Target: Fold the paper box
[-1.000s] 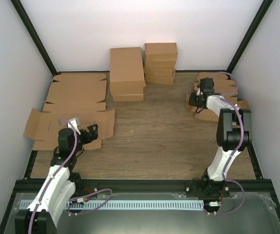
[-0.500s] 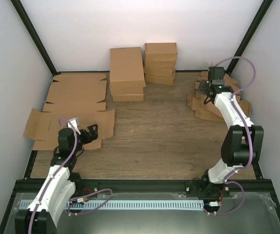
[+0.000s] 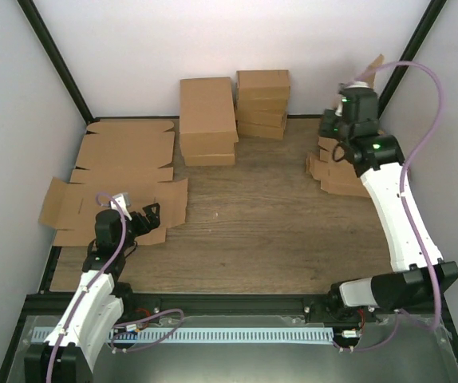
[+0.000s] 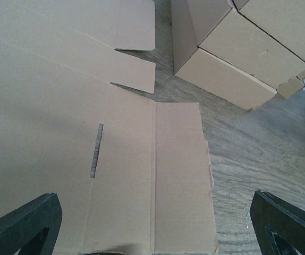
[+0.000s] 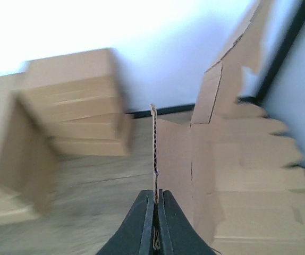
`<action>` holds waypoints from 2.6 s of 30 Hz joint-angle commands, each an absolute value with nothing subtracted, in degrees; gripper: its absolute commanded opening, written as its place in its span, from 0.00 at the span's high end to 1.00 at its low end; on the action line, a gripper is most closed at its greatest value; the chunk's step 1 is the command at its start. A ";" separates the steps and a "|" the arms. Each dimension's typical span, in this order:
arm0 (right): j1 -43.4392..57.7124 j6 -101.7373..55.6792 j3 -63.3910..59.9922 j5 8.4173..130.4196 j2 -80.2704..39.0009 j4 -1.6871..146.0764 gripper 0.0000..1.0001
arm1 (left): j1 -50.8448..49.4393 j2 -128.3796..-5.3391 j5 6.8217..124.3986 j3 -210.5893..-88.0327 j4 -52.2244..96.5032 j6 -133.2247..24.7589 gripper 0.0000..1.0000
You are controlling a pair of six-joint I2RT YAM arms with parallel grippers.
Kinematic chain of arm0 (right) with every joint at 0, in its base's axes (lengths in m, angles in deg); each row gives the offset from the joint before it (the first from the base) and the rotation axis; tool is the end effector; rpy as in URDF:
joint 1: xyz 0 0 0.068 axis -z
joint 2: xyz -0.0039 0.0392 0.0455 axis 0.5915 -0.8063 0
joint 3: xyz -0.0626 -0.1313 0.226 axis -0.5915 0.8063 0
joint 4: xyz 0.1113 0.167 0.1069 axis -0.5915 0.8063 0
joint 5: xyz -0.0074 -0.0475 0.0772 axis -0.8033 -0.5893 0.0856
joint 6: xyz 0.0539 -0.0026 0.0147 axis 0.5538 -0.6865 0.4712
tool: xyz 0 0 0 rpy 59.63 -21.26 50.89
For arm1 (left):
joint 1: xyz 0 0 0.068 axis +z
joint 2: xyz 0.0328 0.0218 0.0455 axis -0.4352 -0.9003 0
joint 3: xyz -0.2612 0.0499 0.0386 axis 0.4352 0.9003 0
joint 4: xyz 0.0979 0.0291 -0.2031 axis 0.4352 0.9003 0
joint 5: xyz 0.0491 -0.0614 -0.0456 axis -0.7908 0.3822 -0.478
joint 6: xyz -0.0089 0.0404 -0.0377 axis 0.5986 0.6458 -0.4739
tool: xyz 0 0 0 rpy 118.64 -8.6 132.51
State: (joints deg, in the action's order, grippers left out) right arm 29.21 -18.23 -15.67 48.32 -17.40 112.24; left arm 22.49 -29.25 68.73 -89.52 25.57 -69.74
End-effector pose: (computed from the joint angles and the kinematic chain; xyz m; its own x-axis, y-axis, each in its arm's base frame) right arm 0.2538 0.0223 0.4148 -0.4528 0.1412 -0.8803 0.1776 0.9819 0.0662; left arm 0.1278 -0.0150 0.1872 -0.5059 -0.4179 -0.7546 0.0025 0.8741 -0.4858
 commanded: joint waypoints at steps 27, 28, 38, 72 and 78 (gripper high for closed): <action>0.94 -7.05 -28.17 50.63 -6.60 138.53 0.99 | 22.37 -27.96 67.42 -89.36 25.47 -70.52 0.00; 0.93 -7.46 -30.92 48.94 -7.30 140.15 0.99 | 22.37 -27.94 67.42 -89.36 25.47 -70.52 0.00; 0.19 -10.33 -31.03 55.27 -14.64 145.14 0.99 | 22.38 -27.10 66.97 -89.27 26.26 -70.60 0.00; 9.89 2.31 39.81 79.75 1.20 93.43 0.00 | -15.17 -57.59 68.20 -103.34 20.24 -94.09 0.04; 9.89 4.65 40.71 74.73 4.83 93.63 0.00 | -26.64 -69.85 64.32 -110.65 19.05 -97.98 0.12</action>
